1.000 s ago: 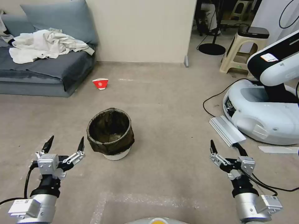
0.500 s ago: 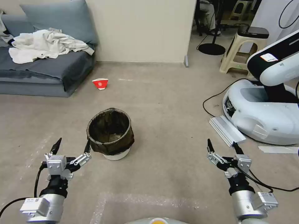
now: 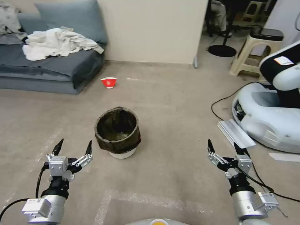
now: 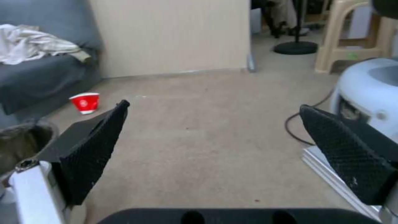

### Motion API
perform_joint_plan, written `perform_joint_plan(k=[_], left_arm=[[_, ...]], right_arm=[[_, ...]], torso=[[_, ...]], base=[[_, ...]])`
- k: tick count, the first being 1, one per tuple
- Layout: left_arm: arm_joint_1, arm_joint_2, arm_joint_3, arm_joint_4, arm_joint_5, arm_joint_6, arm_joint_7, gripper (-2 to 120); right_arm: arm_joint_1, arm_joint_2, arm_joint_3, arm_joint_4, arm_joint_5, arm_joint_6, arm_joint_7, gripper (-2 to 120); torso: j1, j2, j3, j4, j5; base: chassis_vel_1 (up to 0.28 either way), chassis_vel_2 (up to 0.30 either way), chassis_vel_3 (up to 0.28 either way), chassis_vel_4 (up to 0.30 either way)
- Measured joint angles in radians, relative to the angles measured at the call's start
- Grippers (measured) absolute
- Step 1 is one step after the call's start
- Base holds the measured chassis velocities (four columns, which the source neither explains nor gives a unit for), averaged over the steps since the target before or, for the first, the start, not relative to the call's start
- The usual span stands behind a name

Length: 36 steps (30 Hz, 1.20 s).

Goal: Pick up the trash can from the floor.

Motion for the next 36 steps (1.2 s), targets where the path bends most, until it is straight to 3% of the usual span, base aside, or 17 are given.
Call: perform_joint_plan(k=[15, 20, 36], left_arm=[[0.004, -0.003, -0.004, 0.016, 0.0, -0.038, 0.001, 100], [0.004, -0.003, -0.006, 0.016, 0.001, -0.039, 0.002, 100], [0.0, 0.002, -0.011, 0.013, -0.002, -0.033, 0.004, 100]], right_arm=[[0.001, -0.001, 0.001, 0.001, -0.003, 0.0, 0.006, 100], [0.002, -0.001, 0.001, -0.003, -0.003, 0.0, 0.006, 100], [0.003, -0.003, -0.003, -0.011, -0.007, 0.002, 0.003, 100]], torso=[[0.0, 0.0, 0.0, 0.0006, 0.0001], [0.0, 0.0, 0.0, -0.0002, 0.0001], [0.0, 0.0, 0.0, -0.0001, -0.0001]], base=[[0.105, 0.111, 0.103, 0.104], [0.02, 0.023, 0.022, 0.023], [-0.116, 0.118, 0.12, -0.11]])
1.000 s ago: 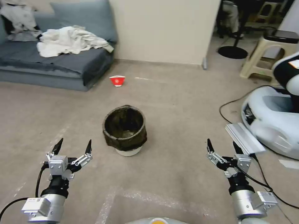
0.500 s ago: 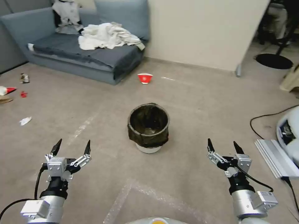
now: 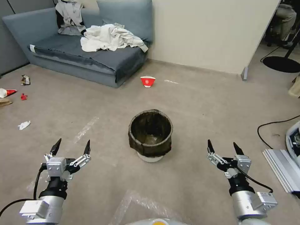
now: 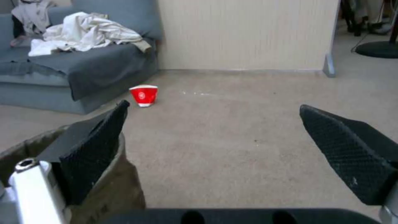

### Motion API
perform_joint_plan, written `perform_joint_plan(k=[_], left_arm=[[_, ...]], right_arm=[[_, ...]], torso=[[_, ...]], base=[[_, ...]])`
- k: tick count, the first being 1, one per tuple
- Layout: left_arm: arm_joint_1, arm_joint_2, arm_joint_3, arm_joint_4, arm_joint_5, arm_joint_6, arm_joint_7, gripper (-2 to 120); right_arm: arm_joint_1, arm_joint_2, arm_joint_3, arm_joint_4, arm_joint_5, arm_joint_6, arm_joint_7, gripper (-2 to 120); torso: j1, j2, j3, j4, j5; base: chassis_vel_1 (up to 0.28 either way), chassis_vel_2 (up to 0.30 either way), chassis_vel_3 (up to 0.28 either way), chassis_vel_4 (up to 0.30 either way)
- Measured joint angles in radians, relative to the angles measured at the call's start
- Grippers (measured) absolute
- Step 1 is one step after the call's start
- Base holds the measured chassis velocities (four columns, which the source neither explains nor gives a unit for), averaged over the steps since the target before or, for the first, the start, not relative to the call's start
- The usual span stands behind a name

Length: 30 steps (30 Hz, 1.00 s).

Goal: Pick up the trash can from the floor.

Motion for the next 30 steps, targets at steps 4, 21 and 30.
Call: perform_joint_plan(k=[4, 21, 30], left_arm=[[0.0, 0.001, 0.001, 0.0, -0.002, 0.007, 0.0, 100], [-0.047, 0.034, 0.007, 0.008, -0.047, 0.064, -0.001, 100], [-0.198, 0.173, 0.056, 0.01, -0.209, 0.274, -0.062, 100]], right_arm=[[0.0, 0.0, -0.001, -0.005, -0.005, 0.0, 0.0, 100], [0.027, -0.015, -0.018, -0.03, -0.016, -0.008, 0.004, 100], [0.039, -0.072, -0.03, -0.059, 0.028, -0.003, 0.05, 100]], torso=[[0.0, 0.0, 0.0, 0.0001, 0.0001], [0.0, 0.0, 0.0, 0.0004, 0.0001], [0.0, 0.0, 0.0, 0.0, 0.0002]], base=[[-0.097, 0.094, 0.104, -0.101], [-0.076, 0.082, 0.076, -0.08], [-0.025, 0.01, 0.015, -0.013]])
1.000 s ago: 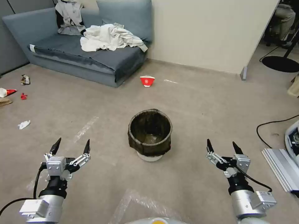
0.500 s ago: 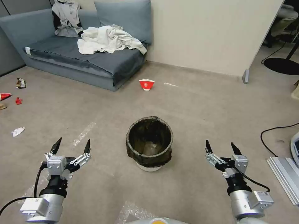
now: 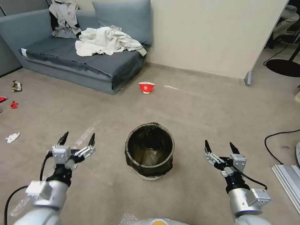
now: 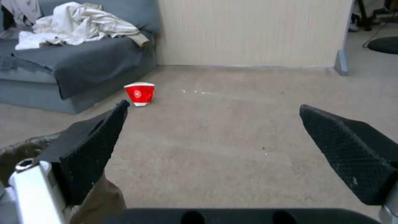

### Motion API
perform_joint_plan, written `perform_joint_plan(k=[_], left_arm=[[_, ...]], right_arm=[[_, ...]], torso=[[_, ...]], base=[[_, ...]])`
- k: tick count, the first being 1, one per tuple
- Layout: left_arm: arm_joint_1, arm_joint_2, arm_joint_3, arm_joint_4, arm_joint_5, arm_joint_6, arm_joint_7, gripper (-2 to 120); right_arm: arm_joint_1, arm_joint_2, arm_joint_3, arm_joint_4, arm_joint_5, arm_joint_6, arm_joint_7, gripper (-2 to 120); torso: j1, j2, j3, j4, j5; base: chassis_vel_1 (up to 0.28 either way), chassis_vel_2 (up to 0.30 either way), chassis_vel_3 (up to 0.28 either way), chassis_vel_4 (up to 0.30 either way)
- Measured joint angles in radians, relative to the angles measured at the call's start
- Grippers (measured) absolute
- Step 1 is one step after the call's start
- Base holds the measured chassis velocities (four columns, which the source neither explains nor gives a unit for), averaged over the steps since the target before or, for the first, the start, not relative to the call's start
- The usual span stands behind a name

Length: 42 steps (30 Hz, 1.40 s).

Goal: Pick up the trash can from the floor.

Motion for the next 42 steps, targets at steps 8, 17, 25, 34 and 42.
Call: perform_joint_plan(k=[8, 17, 25, 34, 42], left_arm=[[-0.153, 0.08, 0.199, 0.022, -0.039, 0.202, -0.136, 100], [-0.274, 0.079, 0.421, 0.081, -0.074, 0.332, -0.322, 100], [-0.408, 0.047, 0.502, 0.144, -0.198, 0.488, -0.497, 100], [-0.502, 0.043, 0.524, 0.252, -0.297, 0.574, -0.542, 100], [-0.564, 0.031, 0.574, 0.299, -0.353, 0.595, -0.565, 100]], right_arm=[[0.014, -0.079, -0.037, -0.034, 0.015, -0.007, 0.047, 100], [0.008, -0.127, -0.048, -0.054, 0.007, -0.022, 0.078, 100], [-0.012, -0.124, -0.035, -0.054, -0.005, -0.021, 0.09, 100], [-0.013, -0.104, -0.042, -0.058, -0.02, -0.009, 0.1, 100], [-0.022, -0.109, -0.037, -0.049, -0.021, 0.002, 0.105, 100]], torso=[[0.0, 0.0, 0.0, 0.0, 0.0002], [0.0, 0.0, 0.0, 0.0002, -0.0001], [0.0, 0.0, 0.0, 0.0, 0.0], [0.0, 0.0, 0.0, 0.0002, 0.0], [0.0, 0.0, 0.0, 0.0002, -0.0001]], base=[[0.0, 0.0, 0.0, 0.0], [0.0, 0.0, 0.0, 0.0], [0.0, 0.0, 0.0, 0.0], [0.0, 0.0, 0.0, 0.0], [0.0, 0.0, 0.0, 0.0]])
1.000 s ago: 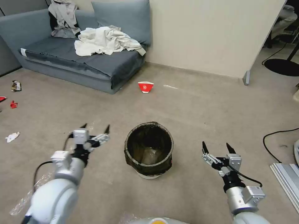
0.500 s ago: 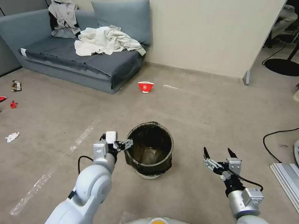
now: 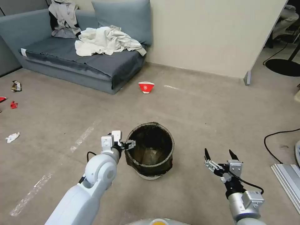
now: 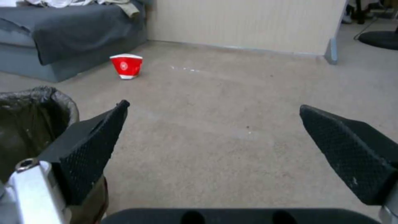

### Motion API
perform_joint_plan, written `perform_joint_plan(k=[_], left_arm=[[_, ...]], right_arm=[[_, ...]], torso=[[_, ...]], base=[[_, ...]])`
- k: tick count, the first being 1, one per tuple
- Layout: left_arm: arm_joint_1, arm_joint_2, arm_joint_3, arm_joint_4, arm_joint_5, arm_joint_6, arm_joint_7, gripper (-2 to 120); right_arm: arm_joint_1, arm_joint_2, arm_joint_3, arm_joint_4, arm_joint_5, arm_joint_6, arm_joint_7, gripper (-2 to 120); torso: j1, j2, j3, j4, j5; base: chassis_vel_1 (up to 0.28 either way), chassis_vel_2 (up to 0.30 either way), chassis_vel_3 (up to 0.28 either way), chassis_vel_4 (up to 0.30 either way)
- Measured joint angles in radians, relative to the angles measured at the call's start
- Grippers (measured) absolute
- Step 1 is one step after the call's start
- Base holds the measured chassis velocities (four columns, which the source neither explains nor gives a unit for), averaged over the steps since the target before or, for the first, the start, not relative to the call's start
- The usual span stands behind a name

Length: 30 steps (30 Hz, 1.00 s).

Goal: Pick up the trash can from the floor.

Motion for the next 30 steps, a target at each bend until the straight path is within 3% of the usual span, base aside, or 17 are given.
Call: perform_joint_plan(k=[10, 20, 30], left_arm=[[-0.052, -0.023, 0.045, 0.061, -0.079, 0.013, -0.061, 100], [-0.066, -0.024, 0.047, 0.088, -0.126, 0.013, -0.065, 100], [-0.096, -0.021, 0.061, 0.115, -0.184, 0.012, -0.095, 67]], right_arm=[[0.0, 0.003, 0.001, 0.011, 0.004, 0.001, 0.009, 100], [0.004, 0.005, -0.003, 0.011, 0.004, -0.002, 0.009, 100], [0.008, 0.007, -0.006, 0.011, 0.005, -0.019, 0.006, 100]], torso=[[0.0, 0.0, 0.0, -0.0001, 0.0001], [0.0, 0.0, 0.0, 0.0, 0.0], [0.0, 0.0, 0.0, -0.0001, 0.0]], base=[[0.0, 0.0, 0.0, 0.0], [0.0, 0.0, 0.0, 0.0], [0.0, 0.0, 0.0, 0.0]])
